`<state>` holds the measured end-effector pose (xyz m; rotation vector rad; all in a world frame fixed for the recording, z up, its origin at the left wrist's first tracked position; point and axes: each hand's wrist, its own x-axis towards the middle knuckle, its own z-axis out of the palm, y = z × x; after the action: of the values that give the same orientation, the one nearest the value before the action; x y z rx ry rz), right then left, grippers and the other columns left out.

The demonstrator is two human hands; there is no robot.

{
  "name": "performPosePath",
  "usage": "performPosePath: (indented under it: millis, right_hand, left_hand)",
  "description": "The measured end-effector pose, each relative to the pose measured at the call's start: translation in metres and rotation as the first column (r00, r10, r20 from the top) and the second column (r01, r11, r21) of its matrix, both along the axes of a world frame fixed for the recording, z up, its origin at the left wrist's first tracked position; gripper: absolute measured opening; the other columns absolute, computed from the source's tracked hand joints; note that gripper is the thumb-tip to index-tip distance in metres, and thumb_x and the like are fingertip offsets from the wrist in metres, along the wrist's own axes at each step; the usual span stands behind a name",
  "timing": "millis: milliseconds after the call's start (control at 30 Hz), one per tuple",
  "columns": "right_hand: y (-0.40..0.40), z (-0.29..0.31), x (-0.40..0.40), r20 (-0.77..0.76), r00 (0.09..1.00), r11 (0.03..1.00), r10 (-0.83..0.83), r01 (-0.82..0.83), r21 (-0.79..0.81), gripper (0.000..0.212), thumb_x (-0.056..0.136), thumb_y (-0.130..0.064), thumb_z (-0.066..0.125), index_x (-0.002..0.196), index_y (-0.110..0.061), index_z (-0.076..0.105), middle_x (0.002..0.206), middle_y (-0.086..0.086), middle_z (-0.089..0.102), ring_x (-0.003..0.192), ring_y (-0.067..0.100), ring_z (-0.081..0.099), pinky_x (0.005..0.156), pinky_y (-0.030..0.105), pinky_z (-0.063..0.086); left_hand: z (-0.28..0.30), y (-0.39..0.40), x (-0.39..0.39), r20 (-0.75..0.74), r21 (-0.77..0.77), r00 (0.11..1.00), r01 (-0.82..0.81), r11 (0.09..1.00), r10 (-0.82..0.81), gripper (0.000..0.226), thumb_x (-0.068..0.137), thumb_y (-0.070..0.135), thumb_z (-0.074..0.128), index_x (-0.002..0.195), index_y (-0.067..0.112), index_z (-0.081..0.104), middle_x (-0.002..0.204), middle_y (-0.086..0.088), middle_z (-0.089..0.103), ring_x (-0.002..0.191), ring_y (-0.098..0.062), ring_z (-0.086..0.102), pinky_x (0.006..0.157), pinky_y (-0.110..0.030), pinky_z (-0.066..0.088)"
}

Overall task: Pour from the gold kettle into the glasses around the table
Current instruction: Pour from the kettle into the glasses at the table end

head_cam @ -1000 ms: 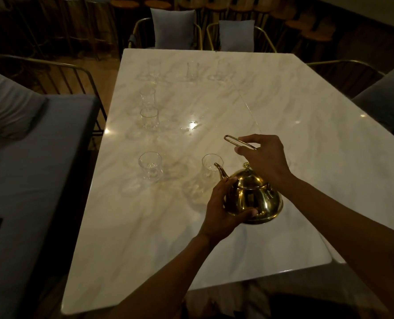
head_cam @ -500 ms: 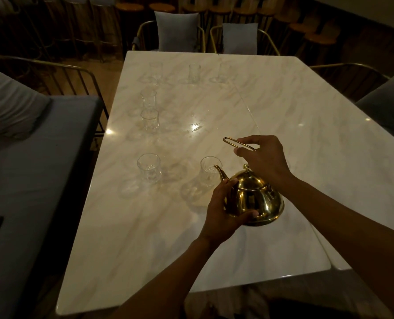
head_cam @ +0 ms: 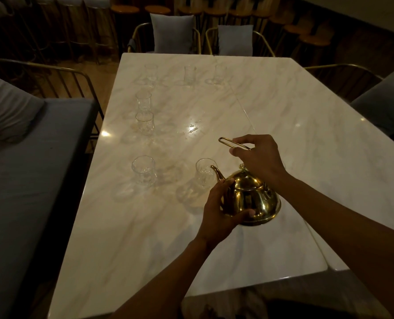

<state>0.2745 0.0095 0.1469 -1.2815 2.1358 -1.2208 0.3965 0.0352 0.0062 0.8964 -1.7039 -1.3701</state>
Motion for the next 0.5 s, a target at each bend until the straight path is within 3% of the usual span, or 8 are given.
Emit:
performPosePath:
  millis: [133,233,300,400,500]
  right_hand:
    - [-0.0015,0.0,-0.0025,0.012,1.0,1.0,-0.01,0.01,0.006,0.028,0.079,-0.02,0.077,0.105,-0.013,0.074,0.104,0.005,0.071,0.091,0.018,0.064,0.08,0.028,0.05]
    - [-0.0011,0.0003,-0.0024,0.006,1.0,1.0,-0.003,0.003,0.01,0.028,0.079,-0.02,0.077,0.106,-0.013,0.073,0.097,0.004,0.07,0.077,0.013,0.062,0.072,0.022,0.048]
    - [-0.0006,-0.0005,-0.0021,0.0,1.0,1.0,-0.002,0.002,0.012,0.028,0.079,-0.02,0.076,0.106,-0.013,0.073,0.097,0.003,0.069,0.078,0.013,0.063,0.07,0.02,0.048]
    - [-0.0004,-0.0022,-0.0016,0.007,1.0,1.0,-0.013,0.013,0.012,0.027,0.079,-0.021,0.077,0.105,-0.014,0.074,0.102,0.004,0.07,0.088,0.017,0.063,0.078,0.027,0.051]
    - [-0.0009,-0.0044,-0.0016,0.014,1.0,1.0,-0.008,0.008,0.015,0.027,0.078,-0.021,0.077,0.104,-0.014,0.074,0.102,0.006,0.071,0.082,0.016,0.062,0.075,0.027,0.049]
  left_hand:
    - [0.0017,0.0004,-0.0012,0.005,0.012,1.0,-0.002,1.0,0.002,0.076,0.07,0.034,0.086,0.131,0.043,0.041,0.137,0.014,0.046,0.122,0.008,0.043,0.089,0.0,0.041]
    - [0.0029,0.0011,-0.0014,-0.001,0.017,1.0,-0.002,1.0,0.002,0.075,0.071,0.031,0.086,0.128,0.045,0.041,0.132,0.02,0.045,0.118,0.017,0.042,0.087,0.001,0.04]
    - [0.0026,0.0014,-0.001,-0.001,0.021,1.0,0.0,1.0,0.0,0.074,0.07,0.03,0.086,0.128,0.044,0.042,0.133,0.019,0.046,0.116,0.022,0.041,0.086,0.002,0.04]
    - [0.0014,0.0015,0.0001,0.001,0.029,1.0,0.004,1.0,-0.004,0.075,0.07,0.031,0.086,0.131,0.041,0.042,0.136,0.013,0.046,0.117,0.021,0.041,0.086,0.001,0.04]
    - [0.0004,0.0017,0.0008,-0.003,0.04,1.0,0.01,0.999,-0.01,0.076,0.071,0.028,0.086,0.135,0.032,0.045,0.138,0.01,0.046,0.117,0.018,0.043,0.087,0.001,0.041]
